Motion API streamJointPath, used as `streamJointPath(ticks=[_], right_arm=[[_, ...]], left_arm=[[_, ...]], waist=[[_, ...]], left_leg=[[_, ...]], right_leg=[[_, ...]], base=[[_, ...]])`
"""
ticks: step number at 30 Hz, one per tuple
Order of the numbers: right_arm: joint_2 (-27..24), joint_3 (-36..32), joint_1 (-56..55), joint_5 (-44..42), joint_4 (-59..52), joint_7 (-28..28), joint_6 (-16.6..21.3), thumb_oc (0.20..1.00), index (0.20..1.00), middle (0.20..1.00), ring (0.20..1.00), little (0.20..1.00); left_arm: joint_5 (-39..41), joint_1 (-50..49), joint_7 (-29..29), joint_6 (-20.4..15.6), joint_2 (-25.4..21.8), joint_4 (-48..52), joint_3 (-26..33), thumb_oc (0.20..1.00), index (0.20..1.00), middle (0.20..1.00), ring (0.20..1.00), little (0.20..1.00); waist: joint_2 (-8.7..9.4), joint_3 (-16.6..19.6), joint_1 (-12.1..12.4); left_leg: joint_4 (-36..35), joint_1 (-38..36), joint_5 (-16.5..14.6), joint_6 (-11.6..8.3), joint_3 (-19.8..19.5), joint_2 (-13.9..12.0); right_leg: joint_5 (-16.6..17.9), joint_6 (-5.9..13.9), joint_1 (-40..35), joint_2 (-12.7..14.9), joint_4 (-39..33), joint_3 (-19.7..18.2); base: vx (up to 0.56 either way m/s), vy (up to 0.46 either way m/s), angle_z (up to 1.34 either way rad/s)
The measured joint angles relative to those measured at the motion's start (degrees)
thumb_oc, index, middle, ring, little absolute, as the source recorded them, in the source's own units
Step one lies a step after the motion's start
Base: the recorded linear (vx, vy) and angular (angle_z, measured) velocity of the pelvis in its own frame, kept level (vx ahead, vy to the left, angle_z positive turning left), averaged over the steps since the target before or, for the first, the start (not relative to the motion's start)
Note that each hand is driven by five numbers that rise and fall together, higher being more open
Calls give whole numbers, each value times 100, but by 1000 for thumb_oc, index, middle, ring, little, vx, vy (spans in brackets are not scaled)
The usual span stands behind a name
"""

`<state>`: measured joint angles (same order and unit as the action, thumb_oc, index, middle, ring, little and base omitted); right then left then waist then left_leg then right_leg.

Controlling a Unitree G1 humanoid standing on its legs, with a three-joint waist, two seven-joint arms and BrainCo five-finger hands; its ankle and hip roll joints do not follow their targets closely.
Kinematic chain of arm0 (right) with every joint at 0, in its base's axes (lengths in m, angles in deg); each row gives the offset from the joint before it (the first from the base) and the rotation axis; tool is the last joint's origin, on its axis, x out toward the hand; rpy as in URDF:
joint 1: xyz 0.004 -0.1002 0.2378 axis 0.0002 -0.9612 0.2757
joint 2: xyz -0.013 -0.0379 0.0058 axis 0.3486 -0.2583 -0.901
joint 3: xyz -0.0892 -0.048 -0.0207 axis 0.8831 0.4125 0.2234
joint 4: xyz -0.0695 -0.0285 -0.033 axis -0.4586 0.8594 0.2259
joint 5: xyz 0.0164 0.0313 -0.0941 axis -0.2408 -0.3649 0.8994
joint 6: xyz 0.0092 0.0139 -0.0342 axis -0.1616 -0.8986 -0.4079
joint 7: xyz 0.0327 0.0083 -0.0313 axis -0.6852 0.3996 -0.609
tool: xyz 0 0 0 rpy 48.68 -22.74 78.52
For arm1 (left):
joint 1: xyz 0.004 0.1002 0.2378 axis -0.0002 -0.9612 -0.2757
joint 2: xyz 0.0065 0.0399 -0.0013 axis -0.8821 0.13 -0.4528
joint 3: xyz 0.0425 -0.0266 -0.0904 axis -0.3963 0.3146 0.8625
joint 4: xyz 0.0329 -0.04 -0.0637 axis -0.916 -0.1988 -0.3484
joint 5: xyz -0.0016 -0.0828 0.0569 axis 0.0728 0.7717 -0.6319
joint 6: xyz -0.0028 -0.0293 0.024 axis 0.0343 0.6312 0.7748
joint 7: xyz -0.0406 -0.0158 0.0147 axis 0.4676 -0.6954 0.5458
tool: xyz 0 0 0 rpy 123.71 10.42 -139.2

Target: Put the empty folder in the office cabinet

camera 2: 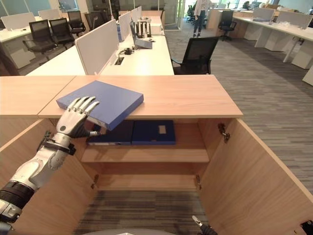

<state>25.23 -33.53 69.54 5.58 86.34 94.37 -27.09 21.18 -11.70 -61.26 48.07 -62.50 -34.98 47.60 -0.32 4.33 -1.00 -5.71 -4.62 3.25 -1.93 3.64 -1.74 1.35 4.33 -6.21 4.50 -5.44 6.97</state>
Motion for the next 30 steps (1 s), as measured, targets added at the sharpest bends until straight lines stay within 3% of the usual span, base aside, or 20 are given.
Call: streamJointPath(ticks=[12,30], right_arm=[[-91,170,35,-36,-2,0,3,1000,1000,1000,1000,1000],[-119,228,28,-36,-8,-56,0,1000,1000,1000,1000,1000]], left_arm=[[-259,1129,117,119,106,-953,-1144,1000,1000,1000,1000,1000],[-269,1340,117,303,221,-1365,-1186,1000,1000,1000,1000,1000]], waist=[[-34,26,-85],[-71,54,-178]], left_leg=[[3,-17,13,23,42,-1],[1,-61,-15,31,165,-7]], right_leg=[[20,-12,4,-12,0,-35],[31,7,15,-9,1,-154]], base=[[0,1,0],[2,2,-2]])
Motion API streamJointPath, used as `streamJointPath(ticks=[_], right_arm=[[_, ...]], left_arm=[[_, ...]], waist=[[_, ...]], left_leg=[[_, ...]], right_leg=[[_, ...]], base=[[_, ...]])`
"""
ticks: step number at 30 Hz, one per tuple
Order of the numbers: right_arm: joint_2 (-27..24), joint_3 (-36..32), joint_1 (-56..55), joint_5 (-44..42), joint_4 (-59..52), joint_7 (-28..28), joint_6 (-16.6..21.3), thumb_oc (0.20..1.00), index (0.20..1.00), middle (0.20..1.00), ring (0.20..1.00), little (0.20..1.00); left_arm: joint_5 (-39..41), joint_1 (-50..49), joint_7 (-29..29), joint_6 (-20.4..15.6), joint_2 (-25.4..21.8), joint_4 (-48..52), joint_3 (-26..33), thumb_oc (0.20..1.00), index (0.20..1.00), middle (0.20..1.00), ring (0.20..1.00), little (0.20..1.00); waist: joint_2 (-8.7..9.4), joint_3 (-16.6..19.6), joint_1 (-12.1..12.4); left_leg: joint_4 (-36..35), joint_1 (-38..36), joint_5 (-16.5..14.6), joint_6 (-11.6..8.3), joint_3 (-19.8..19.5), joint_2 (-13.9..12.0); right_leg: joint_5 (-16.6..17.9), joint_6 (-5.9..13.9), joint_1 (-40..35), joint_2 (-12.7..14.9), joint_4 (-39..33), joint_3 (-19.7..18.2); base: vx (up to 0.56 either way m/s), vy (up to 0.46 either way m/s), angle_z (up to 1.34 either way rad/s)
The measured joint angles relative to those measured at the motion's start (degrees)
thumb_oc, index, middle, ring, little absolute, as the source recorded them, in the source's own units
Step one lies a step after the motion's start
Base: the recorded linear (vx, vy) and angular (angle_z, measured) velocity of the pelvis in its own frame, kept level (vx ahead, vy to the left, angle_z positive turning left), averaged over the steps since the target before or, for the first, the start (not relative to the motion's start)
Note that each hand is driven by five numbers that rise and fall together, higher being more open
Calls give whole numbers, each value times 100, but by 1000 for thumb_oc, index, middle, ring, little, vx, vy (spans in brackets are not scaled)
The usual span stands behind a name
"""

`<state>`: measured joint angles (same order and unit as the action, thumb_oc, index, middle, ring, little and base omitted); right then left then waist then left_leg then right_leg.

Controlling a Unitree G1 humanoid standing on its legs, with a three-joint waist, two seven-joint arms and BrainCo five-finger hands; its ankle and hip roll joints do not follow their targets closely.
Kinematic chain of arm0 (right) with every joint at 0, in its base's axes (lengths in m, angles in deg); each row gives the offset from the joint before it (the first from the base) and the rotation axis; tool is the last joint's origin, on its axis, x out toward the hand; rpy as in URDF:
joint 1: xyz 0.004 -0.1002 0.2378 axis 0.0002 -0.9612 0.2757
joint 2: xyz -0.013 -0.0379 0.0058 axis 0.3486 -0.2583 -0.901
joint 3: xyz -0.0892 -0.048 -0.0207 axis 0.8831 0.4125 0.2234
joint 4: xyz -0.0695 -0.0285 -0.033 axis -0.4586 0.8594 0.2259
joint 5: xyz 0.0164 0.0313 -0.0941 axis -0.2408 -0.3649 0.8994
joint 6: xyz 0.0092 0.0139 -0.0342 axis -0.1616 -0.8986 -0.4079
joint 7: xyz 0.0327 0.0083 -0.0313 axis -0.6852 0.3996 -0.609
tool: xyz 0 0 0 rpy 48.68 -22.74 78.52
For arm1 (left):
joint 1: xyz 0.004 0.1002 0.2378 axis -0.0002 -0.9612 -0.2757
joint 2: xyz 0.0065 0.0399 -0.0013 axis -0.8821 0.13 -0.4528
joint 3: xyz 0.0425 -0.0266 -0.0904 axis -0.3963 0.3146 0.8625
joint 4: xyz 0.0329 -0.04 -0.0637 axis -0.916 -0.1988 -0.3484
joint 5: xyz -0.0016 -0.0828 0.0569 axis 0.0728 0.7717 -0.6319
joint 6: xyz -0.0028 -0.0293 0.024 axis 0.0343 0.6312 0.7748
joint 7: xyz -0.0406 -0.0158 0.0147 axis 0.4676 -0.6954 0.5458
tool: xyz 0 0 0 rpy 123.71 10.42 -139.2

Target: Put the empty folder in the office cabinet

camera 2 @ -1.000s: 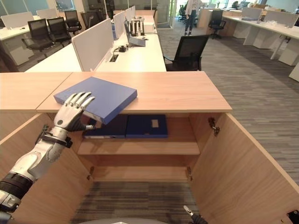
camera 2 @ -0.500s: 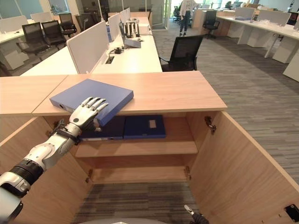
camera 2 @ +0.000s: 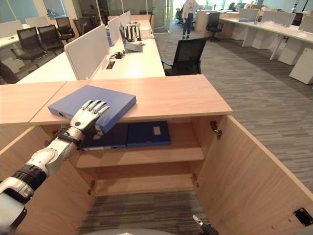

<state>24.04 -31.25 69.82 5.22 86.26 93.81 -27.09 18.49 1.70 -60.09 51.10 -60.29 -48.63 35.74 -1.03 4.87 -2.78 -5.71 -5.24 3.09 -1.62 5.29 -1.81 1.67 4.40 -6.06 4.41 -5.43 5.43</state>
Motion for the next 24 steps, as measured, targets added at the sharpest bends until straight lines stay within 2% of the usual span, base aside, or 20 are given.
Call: streamJointPath(ticks=[14,24], right_arm=[[-80,7,0,1,-6,-37,-6,1000,1000,1000,1000,1000],[-86,20,-4,0,-5,-58,-7,1000,1000,1000,1000,1000]], left_arm=[[-2,-1,121,19,40,-493,-30,1000,1000,1000,1000,1000],[-30,424,100,73,51,-1169,-459,1000,1000,1000,1000,1000]], waist=[[1,2,2],[16,20,-30]], left_leg=[[-1,-10,-7,5,12,5],[-1,-52,-36,-21,85,4]], right_leg=[[0,0,-3,-2,0,-9],[16,16,-3,-3,1,-90]], base=[[0,0,0],[0,5,-4]])
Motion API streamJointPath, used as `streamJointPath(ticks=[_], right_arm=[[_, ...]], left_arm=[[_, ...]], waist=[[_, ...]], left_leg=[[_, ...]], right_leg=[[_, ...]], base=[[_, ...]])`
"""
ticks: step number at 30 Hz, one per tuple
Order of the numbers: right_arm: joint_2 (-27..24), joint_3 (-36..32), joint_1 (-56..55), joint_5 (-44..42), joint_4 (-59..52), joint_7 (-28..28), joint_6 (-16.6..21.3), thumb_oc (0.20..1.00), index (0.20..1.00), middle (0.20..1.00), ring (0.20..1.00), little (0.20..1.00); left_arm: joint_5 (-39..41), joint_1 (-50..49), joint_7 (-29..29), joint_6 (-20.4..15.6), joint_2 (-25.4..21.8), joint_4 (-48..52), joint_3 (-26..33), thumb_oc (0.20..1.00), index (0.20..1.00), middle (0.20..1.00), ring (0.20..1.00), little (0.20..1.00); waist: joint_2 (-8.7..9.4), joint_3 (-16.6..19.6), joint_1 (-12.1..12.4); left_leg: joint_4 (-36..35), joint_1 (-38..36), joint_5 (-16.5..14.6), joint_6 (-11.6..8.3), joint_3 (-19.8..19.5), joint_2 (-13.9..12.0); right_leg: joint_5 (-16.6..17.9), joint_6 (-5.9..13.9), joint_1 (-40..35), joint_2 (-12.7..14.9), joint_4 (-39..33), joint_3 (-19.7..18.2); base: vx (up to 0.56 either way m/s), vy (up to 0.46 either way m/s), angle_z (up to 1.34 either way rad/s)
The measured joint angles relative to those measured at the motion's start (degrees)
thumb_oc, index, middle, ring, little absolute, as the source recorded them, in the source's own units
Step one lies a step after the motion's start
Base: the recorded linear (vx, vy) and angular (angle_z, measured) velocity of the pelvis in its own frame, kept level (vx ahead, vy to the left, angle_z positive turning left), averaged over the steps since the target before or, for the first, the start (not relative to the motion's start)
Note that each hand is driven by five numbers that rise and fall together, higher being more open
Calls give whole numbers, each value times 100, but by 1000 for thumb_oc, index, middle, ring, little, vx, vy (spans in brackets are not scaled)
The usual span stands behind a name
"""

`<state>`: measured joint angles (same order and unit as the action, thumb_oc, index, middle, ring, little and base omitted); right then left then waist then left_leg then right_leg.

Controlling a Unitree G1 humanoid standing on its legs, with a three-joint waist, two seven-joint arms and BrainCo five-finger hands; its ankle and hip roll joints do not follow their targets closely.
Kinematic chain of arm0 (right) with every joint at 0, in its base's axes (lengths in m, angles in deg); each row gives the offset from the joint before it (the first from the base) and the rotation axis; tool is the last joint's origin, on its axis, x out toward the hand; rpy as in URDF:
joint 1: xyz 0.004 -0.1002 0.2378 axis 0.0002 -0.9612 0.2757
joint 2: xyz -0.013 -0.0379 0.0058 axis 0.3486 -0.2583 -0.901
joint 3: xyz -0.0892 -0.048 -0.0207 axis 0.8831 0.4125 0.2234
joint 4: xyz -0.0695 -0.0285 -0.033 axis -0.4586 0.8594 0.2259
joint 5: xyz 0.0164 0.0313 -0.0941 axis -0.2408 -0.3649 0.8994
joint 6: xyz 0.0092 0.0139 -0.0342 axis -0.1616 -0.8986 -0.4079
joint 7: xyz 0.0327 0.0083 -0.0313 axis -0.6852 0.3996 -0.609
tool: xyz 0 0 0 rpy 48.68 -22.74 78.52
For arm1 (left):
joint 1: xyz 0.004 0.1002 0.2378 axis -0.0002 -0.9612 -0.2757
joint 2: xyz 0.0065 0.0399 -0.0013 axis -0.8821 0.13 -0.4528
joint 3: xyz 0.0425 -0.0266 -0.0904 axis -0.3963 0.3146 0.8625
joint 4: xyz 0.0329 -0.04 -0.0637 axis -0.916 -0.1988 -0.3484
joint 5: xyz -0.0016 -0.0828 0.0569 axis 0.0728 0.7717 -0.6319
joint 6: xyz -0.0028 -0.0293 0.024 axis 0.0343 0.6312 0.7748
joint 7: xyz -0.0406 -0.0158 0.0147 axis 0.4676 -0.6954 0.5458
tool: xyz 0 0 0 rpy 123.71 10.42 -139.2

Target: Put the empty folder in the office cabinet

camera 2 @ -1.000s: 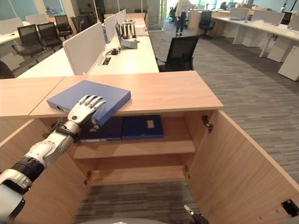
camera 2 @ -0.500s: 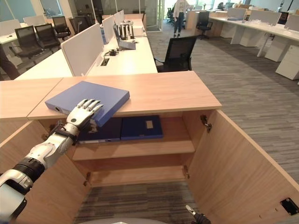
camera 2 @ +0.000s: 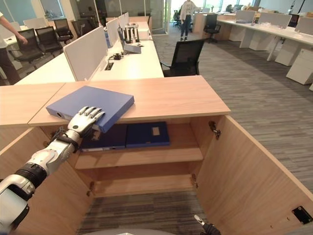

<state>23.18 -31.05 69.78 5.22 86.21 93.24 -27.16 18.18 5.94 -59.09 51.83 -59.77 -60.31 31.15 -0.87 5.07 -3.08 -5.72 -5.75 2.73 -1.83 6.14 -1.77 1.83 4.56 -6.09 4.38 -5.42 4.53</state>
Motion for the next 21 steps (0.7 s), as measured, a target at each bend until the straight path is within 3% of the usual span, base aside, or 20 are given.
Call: streamJointPath(ticks=[8,15,17,18,21], right_arm=[[-12,13,0,0,1,5,0,1000,1000,1000,1000,1000],[-32,28,-2,1,1,9,-3,1000,1000,1000,1000,1000],[-50,102,-5,2,5,9,-7,1000,1000,1000,1000,1000],[-64,153,-8,3,5,7,-8,1000,1000,1000,1000,1000],[-70,168,-7,4,4,7,-10,1000,1000,1000,1000,1000]], left_arm=[[4,179,-25,156,74,-287,-169,1000,1000,1000,1000,1000],[1,264,-109,271,449,-723,-212,1000,1000,1000,1000,1000],[-2,311,-140,321,612,-989,-247,332,332,332,332,332],[-1,326,-143,347,687,-1078,-264,200,200,200,200,200],[-4,450,-144,371,766,-1337,-343,200,200,200,200,200]], waist=[[20,20,-93],[15,121,-118],[3,165,-110],[16,176,-110],[1,231,-115]], left_leg=[[0,-43,-29,43,82,-1],[0,-56,-40,45,126,1],[0,-57,-72,17,131,2],[0,-58,-80,8,132,3],[-1,-66,-83,6,140,-1]], right_leg=[[10,-9,-1,2,0,-66],[8,-10,7,3,1,-88],[8,-10,7,2,1,-103],[8,-10,7,3,1,-103],[9,-10,3,0,1,-111]], base=[[-2,2,-5],[2,4,-2],[0,0,0],[0,0,0],[0,0,0]])
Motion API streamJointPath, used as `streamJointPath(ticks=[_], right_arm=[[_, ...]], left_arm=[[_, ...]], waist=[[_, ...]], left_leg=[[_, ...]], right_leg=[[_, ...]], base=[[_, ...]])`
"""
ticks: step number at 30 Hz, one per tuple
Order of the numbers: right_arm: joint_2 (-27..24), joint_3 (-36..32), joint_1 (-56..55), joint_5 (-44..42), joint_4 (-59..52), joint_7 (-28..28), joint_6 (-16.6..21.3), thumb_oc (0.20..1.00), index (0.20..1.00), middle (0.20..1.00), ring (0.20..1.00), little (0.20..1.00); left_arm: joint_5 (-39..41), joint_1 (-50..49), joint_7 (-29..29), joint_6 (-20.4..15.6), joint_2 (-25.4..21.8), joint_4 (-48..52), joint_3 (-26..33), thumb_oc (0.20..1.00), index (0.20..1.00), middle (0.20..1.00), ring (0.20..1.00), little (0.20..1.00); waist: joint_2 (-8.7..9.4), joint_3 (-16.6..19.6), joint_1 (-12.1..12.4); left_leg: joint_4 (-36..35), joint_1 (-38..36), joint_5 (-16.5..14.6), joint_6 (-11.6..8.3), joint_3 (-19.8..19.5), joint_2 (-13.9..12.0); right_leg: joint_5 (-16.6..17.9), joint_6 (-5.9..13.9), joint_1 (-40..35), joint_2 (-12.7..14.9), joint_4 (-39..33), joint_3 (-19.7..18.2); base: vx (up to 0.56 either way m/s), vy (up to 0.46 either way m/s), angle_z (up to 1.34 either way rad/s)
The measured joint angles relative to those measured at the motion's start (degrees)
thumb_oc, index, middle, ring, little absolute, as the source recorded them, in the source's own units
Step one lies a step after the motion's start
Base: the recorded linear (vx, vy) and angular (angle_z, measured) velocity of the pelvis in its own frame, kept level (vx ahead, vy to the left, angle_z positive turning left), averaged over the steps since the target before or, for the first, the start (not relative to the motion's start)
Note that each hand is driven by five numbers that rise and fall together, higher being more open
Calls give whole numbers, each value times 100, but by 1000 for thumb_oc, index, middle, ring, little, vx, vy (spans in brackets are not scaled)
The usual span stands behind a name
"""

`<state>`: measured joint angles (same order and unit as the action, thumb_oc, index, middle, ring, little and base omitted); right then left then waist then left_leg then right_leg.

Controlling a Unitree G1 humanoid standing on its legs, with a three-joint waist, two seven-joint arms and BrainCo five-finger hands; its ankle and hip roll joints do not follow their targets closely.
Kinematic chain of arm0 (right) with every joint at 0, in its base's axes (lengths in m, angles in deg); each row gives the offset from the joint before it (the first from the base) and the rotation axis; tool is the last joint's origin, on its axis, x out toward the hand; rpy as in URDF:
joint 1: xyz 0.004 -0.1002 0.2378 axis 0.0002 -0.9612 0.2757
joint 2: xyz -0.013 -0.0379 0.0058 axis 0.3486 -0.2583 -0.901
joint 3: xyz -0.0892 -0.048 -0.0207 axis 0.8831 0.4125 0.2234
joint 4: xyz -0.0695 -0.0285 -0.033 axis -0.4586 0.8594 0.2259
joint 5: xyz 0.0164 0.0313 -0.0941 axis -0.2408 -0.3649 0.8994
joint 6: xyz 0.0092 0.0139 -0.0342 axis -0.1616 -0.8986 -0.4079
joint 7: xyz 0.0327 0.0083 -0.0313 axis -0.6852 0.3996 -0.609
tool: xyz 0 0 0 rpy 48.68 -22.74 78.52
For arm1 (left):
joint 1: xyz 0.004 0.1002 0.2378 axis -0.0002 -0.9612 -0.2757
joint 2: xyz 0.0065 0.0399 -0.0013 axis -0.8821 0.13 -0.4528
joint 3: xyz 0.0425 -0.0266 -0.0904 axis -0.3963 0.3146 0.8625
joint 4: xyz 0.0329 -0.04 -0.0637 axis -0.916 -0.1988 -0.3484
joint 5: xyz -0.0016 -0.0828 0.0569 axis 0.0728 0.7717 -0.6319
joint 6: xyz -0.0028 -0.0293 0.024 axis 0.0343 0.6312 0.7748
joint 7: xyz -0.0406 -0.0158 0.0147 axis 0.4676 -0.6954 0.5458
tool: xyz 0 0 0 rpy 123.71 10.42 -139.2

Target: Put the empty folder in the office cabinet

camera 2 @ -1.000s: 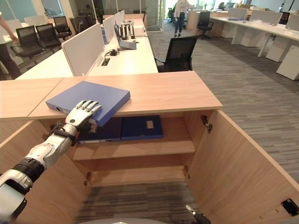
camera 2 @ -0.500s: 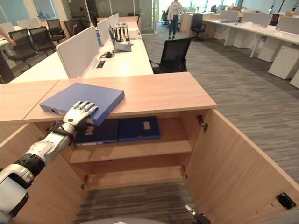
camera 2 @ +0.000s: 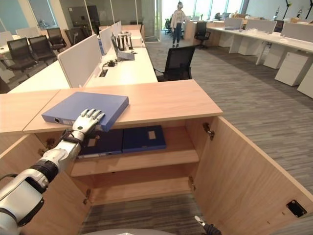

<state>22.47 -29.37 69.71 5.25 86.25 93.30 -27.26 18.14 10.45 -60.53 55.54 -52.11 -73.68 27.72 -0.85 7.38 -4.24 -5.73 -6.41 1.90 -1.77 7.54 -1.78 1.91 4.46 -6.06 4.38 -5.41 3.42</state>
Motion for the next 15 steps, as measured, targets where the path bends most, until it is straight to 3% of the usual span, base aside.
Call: streamJointPath(ticks=[15], right_arm=[[-158,0,-2,3,4,-5,-33,1000,1000,1000,1000,1000]], left_arm=[[-238,114,25,98,121,-109,-79,200,200,200,200,200]], waist=[[-15,66,-2]], left_leg=[[0,-29,-11,9,38,-3]], right_leg=[[5,8,-15,1,-1,-28]], base=[[3,2,-1]])
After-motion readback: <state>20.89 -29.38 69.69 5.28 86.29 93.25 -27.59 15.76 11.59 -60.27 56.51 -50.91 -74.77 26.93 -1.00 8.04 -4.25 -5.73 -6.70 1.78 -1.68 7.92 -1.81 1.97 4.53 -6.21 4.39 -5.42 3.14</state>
